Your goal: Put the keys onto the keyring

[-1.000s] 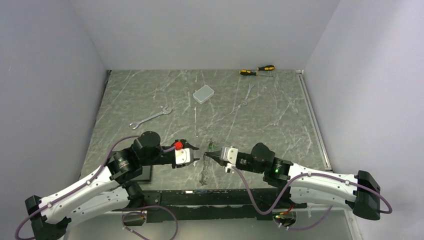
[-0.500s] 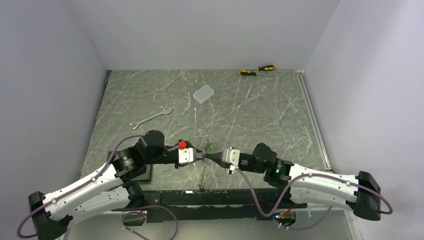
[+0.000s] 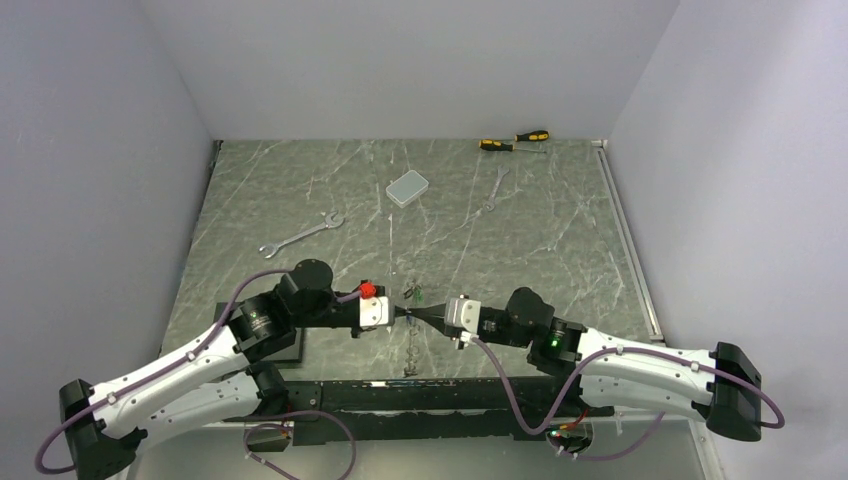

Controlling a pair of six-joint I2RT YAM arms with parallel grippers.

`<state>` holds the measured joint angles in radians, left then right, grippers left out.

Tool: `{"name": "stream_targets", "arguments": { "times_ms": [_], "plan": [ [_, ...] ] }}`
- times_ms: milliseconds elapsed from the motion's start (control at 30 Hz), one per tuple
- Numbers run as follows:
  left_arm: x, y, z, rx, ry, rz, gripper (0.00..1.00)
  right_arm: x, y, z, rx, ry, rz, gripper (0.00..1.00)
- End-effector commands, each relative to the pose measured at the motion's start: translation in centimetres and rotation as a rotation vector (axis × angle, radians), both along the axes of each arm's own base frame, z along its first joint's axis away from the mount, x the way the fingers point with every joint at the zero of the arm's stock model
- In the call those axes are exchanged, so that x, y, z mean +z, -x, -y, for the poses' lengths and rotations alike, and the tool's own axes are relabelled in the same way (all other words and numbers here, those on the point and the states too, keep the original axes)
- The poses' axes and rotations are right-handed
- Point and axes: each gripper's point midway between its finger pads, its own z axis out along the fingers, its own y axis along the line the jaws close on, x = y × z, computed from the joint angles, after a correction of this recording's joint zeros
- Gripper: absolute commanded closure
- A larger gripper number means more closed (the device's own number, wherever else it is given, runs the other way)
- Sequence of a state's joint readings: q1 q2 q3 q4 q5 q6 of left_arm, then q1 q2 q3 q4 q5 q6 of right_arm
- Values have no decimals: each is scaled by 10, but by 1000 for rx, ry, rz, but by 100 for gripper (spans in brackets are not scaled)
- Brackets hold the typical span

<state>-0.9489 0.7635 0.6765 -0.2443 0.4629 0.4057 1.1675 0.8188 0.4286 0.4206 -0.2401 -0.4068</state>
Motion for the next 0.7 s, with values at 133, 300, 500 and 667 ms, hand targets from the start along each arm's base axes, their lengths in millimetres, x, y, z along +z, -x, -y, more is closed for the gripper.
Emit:
{"name": "stream_targets", "arguments": {
  "times_ms": [133,300,500,667],
  "plan": [
    [17,4,4,-32,62,31,100,53,-3,6,-34,-240,32,100],
    [24,6,5,-40,95,35,100,70,-4,12,-48,-398,14,100],
    [33,9,8,-55,154,20,100,78,-12,16,-82,-524,-10,100],
    [35,8,9,-58,162,9,100,88,-18,23,-113,-641,-29,100]
  ]
}}
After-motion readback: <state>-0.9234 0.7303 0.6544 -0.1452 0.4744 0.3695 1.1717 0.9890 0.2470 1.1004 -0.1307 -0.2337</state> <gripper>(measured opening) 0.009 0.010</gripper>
